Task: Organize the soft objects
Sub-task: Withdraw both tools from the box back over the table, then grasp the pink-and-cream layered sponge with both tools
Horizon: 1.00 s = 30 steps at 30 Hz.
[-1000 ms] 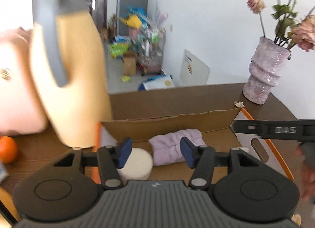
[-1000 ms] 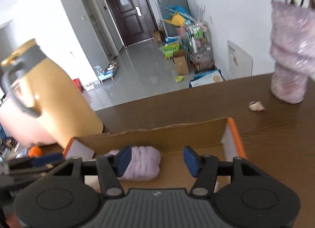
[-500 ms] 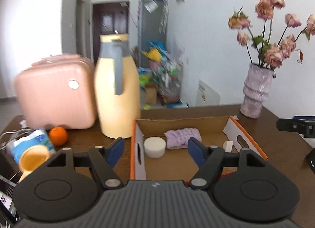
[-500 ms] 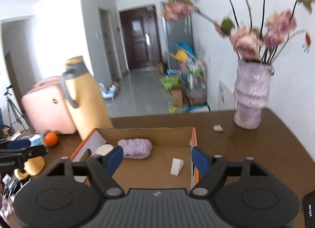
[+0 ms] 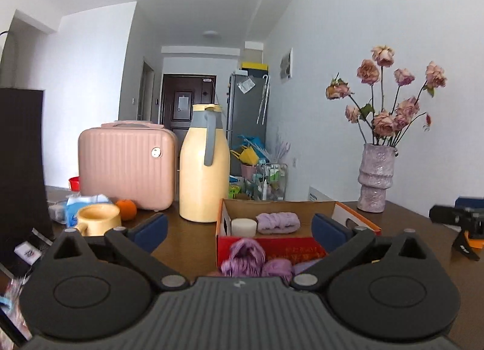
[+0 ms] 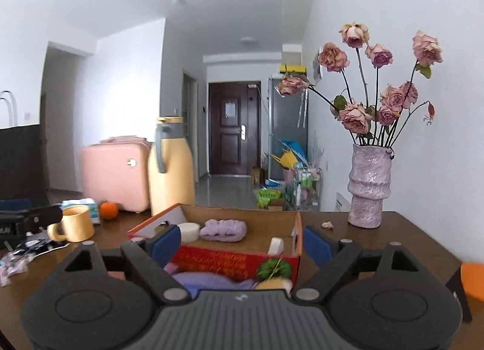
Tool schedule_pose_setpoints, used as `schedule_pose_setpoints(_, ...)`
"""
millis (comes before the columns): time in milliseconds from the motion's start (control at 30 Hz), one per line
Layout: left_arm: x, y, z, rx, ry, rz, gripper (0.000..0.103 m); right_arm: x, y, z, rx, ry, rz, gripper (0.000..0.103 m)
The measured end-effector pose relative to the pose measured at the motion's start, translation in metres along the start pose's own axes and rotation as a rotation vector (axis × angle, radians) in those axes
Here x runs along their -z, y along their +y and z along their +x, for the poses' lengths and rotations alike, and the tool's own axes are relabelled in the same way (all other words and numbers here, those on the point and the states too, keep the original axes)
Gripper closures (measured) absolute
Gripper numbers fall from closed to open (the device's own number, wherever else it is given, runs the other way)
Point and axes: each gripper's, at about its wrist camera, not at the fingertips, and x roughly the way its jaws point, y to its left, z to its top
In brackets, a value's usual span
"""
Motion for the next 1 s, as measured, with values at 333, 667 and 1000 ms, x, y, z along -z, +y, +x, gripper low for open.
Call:
schedule_pose_setpoints(333, 0.063, 0.000, -0.093, -0.024, -0.009, 0.027, 0.000, 0.081, 0.037, -0.090, -0.055, -0.006, 0.023, 0.006)
schedule_pose_setpoints(667, 0.090, -0.010, -0.132, -0.011, 0.013, 0.084, 0.000, 0.128, 0.052, -0.145, -0.053, 0.007, 0.081, 0.004)
schedule_pose_setpoints(1000, 0.087, -0.006, -0.107, 0.006, 0.048, 0.076, 0.000, 0.122, 0.054, -0.133, -0.049, 0.019, 0.072, 0.004)
